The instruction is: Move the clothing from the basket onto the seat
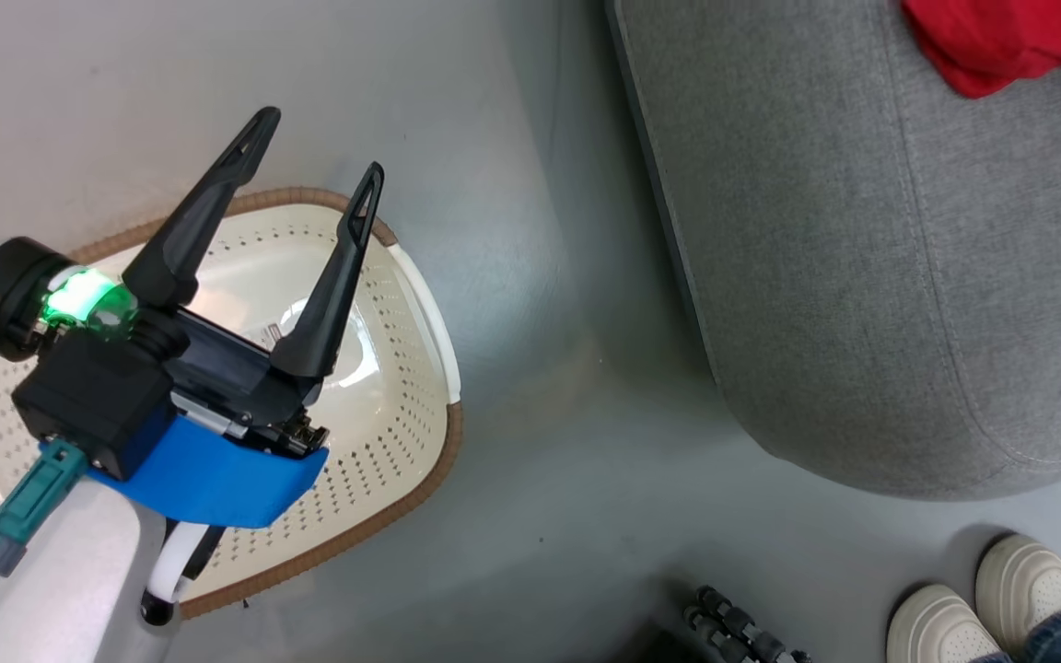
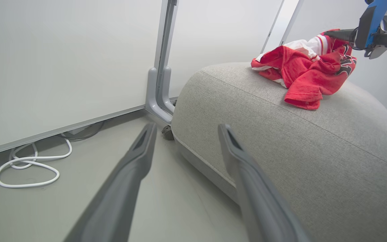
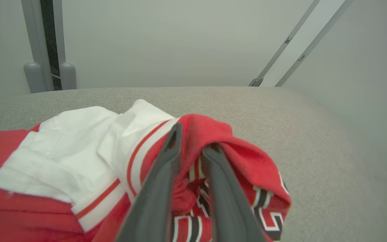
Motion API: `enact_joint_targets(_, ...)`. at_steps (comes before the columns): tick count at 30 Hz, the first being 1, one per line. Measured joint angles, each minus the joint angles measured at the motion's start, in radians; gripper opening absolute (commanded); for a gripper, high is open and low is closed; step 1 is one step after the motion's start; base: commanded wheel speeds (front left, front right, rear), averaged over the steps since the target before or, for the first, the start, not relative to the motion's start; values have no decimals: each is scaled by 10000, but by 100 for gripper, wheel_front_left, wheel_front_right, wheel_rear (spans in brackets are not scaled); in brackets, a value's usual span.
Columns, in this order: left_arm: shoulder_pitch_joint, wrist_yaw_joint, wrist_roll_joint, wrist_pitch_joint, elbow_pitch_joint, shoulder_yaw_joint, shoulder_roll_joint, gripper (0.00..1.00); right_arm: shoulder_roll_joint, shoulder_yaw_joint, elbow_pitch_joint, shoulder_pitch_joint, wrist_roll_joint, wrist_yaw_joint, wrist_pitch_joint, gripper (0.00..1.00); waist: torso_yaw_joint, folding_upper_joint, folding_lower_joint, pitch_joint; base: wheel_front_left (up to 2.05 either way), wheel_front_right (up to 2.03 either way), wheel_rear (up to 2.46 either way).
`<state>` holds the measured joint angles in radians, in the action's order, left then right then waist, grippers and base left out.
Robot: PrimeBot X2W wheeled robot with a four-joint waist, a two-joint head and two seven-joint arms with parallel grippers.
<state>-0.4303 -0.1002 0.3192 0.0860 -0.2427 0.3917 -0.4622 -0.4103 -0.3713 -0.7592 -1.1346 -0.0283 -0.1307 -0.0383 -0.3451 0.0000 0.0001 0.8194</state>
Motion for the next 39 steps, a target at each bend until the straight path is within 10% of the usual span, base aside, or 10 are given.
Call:
enact_joint_targets(21, 1849, 326, 1304, 1714, 3557, -309, 1605, 100, 1277, 2483, 150, 3455, 184, 0, -1014, 100, 671, 1, -4, -4359, 0, 0, 0)
enact_joint_targets(39, 4997, 685, 1237, 1760, 3791, -2220, 2529, 100, 2527, 3737, 5488, 8862, -767, 0, 46, 100, 2095, 1, -5, -7931, 0, 0, 0)
